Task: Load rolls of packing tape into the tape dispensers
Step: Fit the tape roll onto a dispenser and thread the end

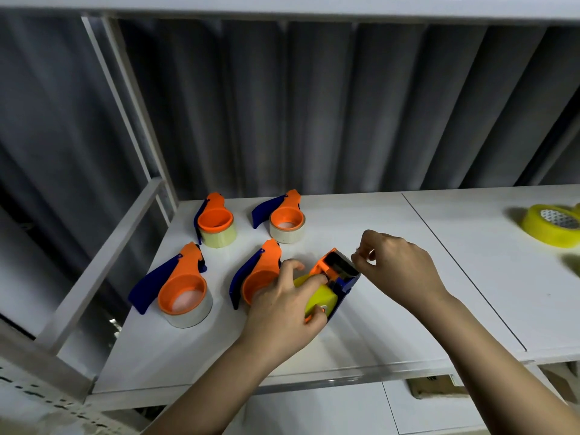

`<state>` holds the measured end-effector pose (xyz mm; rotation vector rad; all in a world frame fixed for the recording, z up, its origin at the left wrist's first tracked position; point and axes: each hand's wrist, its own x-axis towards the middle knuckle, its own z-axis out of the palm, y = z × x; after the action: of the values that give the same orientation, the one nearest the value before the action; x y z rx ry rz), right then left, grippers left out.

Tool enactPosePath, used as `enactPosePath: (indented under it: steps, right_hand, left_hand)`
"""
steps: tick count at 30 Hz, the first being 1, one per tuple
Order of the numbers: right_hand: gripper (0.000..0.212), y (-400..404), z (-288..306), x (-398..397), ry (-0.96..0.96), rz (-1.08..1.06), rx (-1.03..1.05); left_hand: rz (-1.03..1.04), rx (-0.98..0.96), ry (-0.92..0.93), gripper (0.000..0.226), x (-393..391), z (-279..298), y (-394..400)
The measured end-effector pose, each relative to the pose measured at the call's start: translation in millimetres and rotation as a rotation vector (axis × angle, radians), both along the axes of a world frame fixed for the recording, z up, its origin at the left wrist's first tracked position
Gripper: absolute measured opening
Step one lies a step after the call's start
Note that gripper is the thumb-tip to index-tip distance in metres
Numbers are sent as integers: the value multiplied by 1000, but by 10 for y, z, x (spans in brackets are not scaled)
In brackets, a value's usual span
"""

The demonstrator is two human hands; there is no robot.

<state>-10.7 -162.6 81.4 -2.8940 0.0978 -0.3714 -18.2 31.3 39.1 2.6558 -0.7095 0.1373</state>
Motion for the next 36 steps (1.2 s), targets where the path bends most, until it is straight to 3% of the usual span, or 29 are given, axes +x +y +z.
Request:
enactPosePath:
  steps: [17,36]
  right_hand:
    - [24,-20,-133,323,-4,108,529]
    - [28,100,-159,451,-66,247,666]
  left_hand:
    - [0,25,-118,46,-18,-122,90]
    - [-39,20,-134,43,-31,-96,139]
